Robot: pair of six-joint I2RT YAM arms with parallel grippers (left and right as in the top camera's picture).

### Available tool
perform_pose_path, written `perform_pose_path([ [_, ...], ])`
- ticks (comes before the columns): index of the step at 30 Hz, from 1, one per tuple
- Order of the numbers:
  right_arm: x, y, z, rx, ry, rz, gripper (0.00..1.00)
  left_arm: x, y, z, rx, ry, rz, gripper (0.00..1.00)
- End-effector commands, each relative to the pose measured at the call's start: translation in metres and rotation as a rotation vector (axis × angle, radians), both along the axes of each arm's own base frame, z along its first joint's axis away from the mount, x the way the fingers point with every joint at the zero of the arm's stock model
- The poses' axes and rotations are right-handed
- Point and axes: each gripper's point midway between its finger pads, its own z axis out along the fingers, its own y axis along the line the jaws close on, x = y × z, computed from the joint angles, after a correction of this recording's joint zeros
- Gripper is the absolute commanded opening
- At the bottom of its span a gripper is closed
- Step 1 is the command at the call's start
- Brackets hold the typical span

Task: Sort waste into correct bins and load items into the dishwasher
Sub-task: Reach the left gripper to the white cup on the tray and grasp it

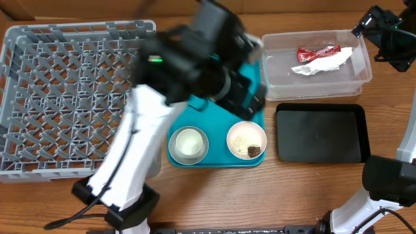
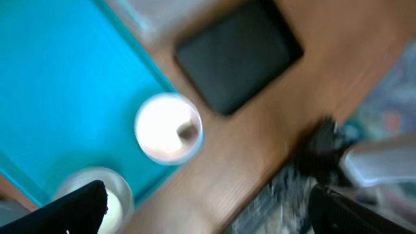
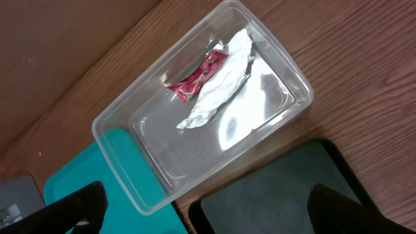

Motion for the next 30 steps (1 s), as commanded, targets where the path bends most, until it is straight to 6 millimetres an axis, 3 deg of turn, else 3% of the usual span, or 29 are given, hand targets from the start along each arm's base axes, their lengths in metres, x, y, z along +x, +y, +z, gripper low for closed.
perform_pose_path([
  [1,0.001,-0.001,0.008,-0.003,-0.026,-0.005,1.0,-0.028,-0.01,-0.063,0.171,0.151,-0.053,1.0],
  [4,0.001,-0.001,0.008,-0.003,-0.026,-0.005,1.0,-0.046,-0.017,-0.106,0.251,0.245,-0.074,0.99],
  [7,0.001,-0.001,0.008,-0.003,-0.026,-0.005,1.0,-0.046,-0.021,-0.129,0.267,0.276,-0.049,0.99],
  [10,0.001,-0.001,0.008,-0.003,-0.026,-0.005,1.0,-0.03,-0.004,-0.126,0.286,0.267,0.023,0.98],
  [11,0.001,-0.001,0.008,-0.003,-0.026,-0.005,1.0,-0.01,0.032,-0.125,0.369,0.259,0.174,1.0],
  [13,0.001,-0.001,0.008,-0.003,-0.026,-0.005,1.0,-0.007,0.06,-0.125,0.418,0.304,0.242,0.96],
  [20,0.001,-0.001,0.008,-0.003,-0.026,-0.005,1.0,-0.016,0.069,-0.136,0.433,0.352,0.203,0.96],
  [26,0.001,-0.001,0.008,-0.003,-0.026,-0.005,1.0,-0.062,0.101,-0.132,0.44,0.375,0.184,1.0],
  [29,0.001,-0.001,0.008,-0.003,-0.026,-0.005,1.0,-0.067,0.09,-0.146,0.422,0.32,0.108,1.0],
  [30,0.001,-0.001,0.008,-0.003,-0.026,-0.005,1.0,-0.064,0.08,-0.164,0.418,0.299,0.092,1.0],
])
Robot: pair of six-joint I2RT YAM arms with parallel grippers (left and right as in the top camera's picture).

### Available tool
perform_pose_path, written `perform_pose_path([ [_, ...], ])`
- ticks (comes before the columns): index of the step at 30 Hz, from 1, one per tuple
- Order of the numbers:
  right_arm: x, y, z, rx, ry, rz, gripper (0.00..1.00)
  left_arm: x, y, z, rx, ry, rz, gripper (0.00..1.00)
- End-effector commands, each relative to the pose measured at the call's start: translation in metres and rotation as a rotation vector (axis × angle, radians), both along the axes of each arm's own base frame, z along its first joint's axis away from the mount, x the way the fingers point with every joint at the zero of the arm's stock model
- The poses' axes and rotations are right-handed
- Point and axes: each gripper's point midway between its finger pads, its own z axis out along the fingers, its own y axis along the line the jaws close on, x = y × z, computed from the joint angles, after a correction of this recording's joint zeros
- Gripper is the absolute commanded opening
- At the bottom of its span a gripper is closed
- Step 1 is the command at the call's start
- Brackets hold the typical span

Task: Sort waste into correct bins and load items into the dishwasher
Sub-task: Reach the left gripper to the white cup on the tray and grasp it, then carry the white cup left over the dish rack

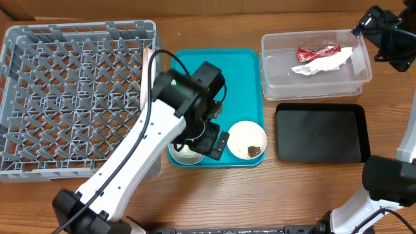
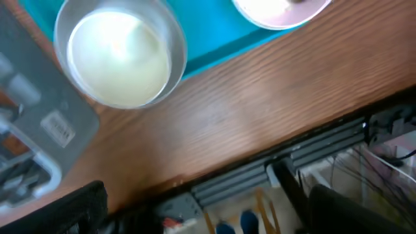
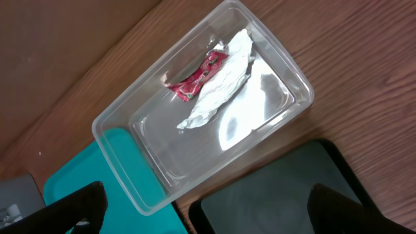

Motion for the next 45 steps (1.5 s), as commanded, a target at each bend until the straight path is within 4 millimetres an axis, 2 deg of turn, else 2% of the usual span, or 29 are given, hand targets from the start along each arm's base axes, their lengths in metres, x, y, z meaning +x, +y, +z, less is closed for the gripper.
perform_pose_path([
  [1,0.001,-0.001,0.008,-0.003,-0.025,-0.006,1.0,0.003,-0.014,-0.041,0.01,-0.017,-0.056,0.99],
  [3,0.001,-0.001,0.008,-0.003,-0.025,-0.006,1.0,0.017,-0.011,-0.065,0.052,-0.054,-0.004,0.91],
  [5,0.001,-0.001,0.008,-0.003,-0.025,-0.006,1.0,0.028,-0.014,-0.081,0.056,-0.086,0.005,0.74],
  [6,0.001,-0.001,0.008,-0.003,-0.025,-0.006,1.0,0.032,-0.017,-0.086,0.048,-0.096,0.006,0.68],
  [8,0.001,-0.001,0.008,-0.003,-0.025,-0.006,1.0,0.038,-0.015,-0.094,0.066,-0.117,0.008,0.67],
  [10,0.001,-0.001,0.008,-0.003,-0.025,-0.006,1.0,0.039,-0.01,-0.102,0.106,-0.114,0.006,0.65],
  [11,0.001,-0.001,0.008,-0.003,-0.025,-0.006,1.0,0.038,-0.009,-0.107,0.116,-0.1,0.006,0.58],
  [14,0.001,-0.001,0.008,-0.003,-0.025,-0.006,1.0,0.035,-0.005,-0.121,0.144,-0.078,0.024,0.51],
  [16,0.001,-0.001,0.008,-0.003,-0.025,-0.006,1.0,0.033,-0.002,-0.135,0.169,-0.052,0.053,0.39],
  [19,0.001,-0.001,0.008,-0.003,-0.025,-0.006,1.0,0.03,0.0,-0.141,0.187,-0.029,0.054,0.33],
  [22,0.001,-0.001,0.008,-0.003,-0.025,-0.006,1.0,0.03,0.0,-0.14,0.187,-0.029,0.054,0.07],
  [23,0.001,-0.001,0.008,-0.003,-0.025,-0.006,1.0,0.031,-0.001,-0.139,0.184,-0.033,0.054,0.04],
  [26,0.001,-0.001,0.008,-0.003,-0.025,-0.006,1.0,0.037,-0.007,-0.126,0.168,-0.047,0.067,0.04],
  [28,0.001,-0.001,0.008,-0.003,-0.025,-0.006,1.0,0.044,-0.012,-0.109,0.155,-0.063,0.069,0.04],
  [32,0.001,-0.001,0.008,-0.003,-0.025,-0.006,1.0,0.058,-0.024,-0.062,0.106,-0.105,0.076,0.04],
  [34,0.001,-0.001,0.008,-0.003,-0.025,-0.006,1.0,0.065,-0.034,-0.028,0.022,-0.116,0.089,0.04],
  [35,0.001,-0.001,0.008,-0.003,-0.025,-0.006,1.0,0.071,-0.041,-0.001,-0.063,-0.129,0.088,0.04],
  [38,0.001,-0.001,0.008,-0.003,-0.025,-0.006,1.0,0.093,-0.04,0.063,-0.291,-0.202,0.108,0.04],
  [39,0.001,-0.001,0.008,-0.003,-0.025,-0.006,1.0,0.109,-0.029,0.1,-0.42,-0.261,0.136,0.04],
  [42,0.001,-0.001,0.008,-0.003,-0.025,-0.006,1.0,0.137,0.013,0.164,-0.656,-0.37,0.215,0.04],
  [45,0.001,-0.001,0.008,-0.002,-0.025,-0.006,1.0,0.157,0.063,0.198,-0.848,-0.424,0.321,0.04],
])
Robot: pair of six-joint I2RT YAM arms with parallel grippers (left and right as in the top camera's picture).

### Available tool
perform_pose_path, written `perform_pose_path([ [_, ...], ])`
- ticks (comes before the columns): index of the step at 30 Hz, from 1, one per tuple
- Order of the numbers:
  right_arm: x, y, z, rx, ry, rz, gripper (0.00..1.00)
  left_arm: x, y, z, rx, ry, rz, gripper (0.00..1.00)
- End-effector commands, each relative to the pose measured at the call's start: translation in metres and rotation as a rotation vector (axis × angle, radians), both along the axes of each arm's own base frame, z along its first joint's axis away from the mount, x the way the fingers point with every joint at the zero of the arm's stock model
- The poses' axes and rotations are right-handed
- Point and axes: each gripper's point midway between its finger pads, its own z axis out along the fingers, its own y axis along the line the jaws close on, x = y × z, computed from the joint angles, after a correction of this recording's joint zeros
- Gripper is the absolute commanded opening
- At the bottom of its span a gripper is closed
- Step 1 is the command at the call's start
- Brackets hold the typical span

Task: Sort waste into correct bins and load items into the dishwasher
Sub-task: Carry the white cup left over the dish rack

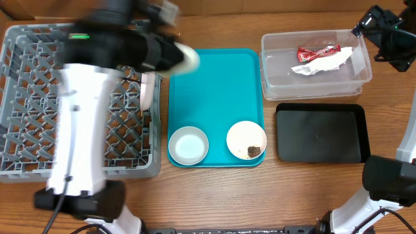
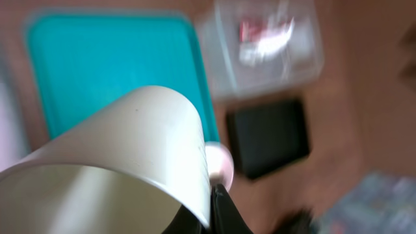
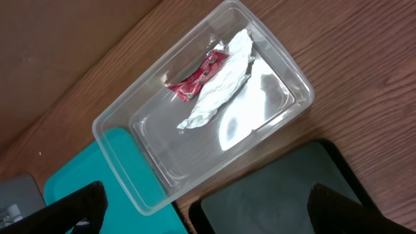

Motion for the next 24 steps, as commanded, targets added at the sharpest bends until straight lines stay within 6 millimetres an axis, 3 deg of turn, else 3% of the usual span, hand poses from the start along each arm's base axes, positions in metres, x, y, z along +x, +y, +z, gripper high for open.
perform_pose_path([
  [1,0.001,-0.001,0.008,-0.003,-0.025,-0.006,1.0,0.0,0.047,0.063,-0.345,-0.11,-0.011,0.04],
  [5,0.001,-0.001,0.008,-0.003,-0.025,-0.006,1.0,0.017,0.123,0.085,-0.522,-0.204,0.079,0.04],
  [7,0.001,-0.001,0.008,-0.003,-0.025,-0.006,1.0,0.023,0.147,0.085,-0.565,-0.222,0.107,0.04],
  [9,0.001,-0.001,0.008,-0.003,-0.025,-0.006,1.0,0.033,0.167,0.072,-0.598,-0.198,0.142,0.04],
  [13,0.001,-0.001,0.008,-0.003,-0.025,-0.006,1.0,0.066,0.186,0.026,-0.693,-0.11,0.146,0.04],
  [17,0.001,-0.001,0.008,-0.003,-0.025,-0.006,1.0,0.103,0.208,-0.039,-0.869,0.018,0.161,0.04],
  [18,0.001,-0.001,0.008,-0.003,-0.025,-0.006,1.0,0.107,0.213,-0.047,-0.916,0.027,0.158,0.04],
  [23,0.001,-0.001,0.008,-0.003,-0.025,-0.006,1.0,0.123,0.246,-0.126,-1.014,0.158,0.265,0.04],
  [24,0.001,-0.001,0.008,-0.003,-0.025,-0.006,1.0,0.123,0.248,-0.134,-1.019,0.166,0.273,0.04],
])
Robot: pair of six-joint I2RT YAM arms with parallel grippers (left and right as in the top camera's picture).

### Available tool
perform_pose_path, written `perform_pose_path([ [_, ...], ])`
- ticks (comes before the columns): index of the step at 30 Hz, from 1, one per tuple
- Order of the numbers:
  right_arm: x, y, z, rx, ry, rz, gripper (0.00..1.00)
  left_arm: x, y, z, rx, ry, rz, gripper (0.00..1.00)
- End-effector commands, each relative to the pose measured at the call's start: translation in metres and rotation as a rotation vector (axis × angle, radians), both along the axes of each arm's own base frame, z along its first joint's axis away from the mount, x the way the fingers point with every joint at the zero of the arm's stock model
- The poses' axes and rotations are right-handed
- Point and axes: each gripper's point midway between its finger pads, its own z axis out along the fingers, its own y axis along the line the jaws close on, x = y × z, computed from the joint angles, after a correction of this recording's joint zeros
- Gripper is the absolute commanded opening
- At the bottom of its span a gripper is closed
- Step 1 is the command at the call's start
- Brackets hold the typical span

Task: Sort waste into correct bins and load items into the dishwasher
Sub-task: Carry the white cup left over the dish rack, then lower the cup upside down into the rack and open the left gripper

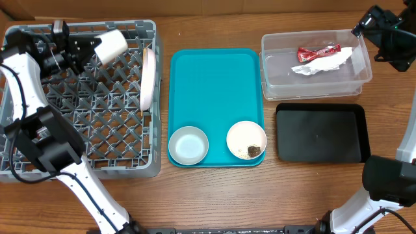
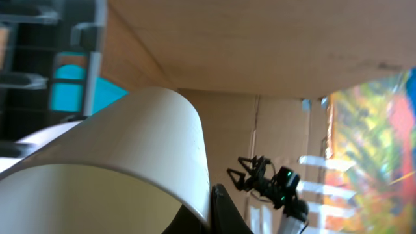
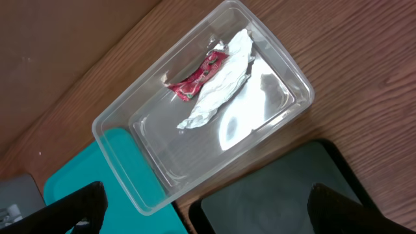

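Note:
My left gripper (image 1: 93,49) is shut on a white cup (image 1: 111,44), held on its side above the back of the grey dish rack (image 1: 39,162). The cup (image 2: 110,156) fills the left wrist view, one dark finger (image 2: 225,213) against its rim. A pink plate (image 1: 148,78) stands on edge in the rack's right side. On the teal tray (image 1: 218,84) sit an empty white bowl (image 1: 188,144) and a bowl with food scraps (image 1: 246,140). My right gripper (image 3: 208,218) hangs open high over the clear bin (image 3: 201,110).
The clear bin (image 1: 315,84) holds a red wrapper (image 1: 317,51) and a crumpled white napkin (image 1: 323,64). A black bin (image 1: 318,133) lies in front of it. The right arm (image 1: 383,36) is at the far right corner.
My left gripper, still shut on the white cup, has moved left from above the rack's right edge to above the rack's back left part. The right arm has not moved.
First my left arm hovered over the teal tray, with the cup standing in the front-left bowl. Then it reached down at that bowl. Later it held the cup near the rack's right edge, the bowl left empty, and now holds it over the rack.

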Motion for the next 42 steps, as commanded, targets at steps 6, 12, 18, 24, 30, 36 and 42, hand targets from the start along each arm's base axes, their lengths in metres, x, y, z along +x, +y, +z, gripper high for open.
perform_pose_path([
  [6,0.001,-0.001,0.008,-0.003,-0.025,-0.006,1.0,-0.003,0.038,-0.031,-0.042,-0.058,0.067,0.04],
  [12,0.001,-0.001,0.008,-0.003,-0.025,-0.006,1.0,-0.006,0.042,-0.056,0.059,0.009,0.065,0.04],
  [18,0.001,-0.001,0.008,-0.003,-0.025,-0.006,1.0,-0.013,0.058,-0.066,0.094,0.052,0.093,0.04],
  [24,0.001,-0.001,0.008,-0.003,-0.025,-0.006,1.0,-0.03,0.07,-0.087,0.153,0.189,0.103,0.04],
  [30,0.001,-0.001,0.008,-0.003,-0.025,-0.006,1.0,-0.037,0.075,-0.095,0.19,0.237,0.104,0.04],
  [36,0.001,-0.001,0.008,-0.003,-0.025,-0.006,1.0,-0.034,0.074,-0.094,0.186,0.222,0.104,0.04],
  [42,0.001,-0.001,0.008,-0.003,-0.025,-0.006,1.0,-0.027,0.066,-0.09,0.183,0.183,0.09,0.04],
])
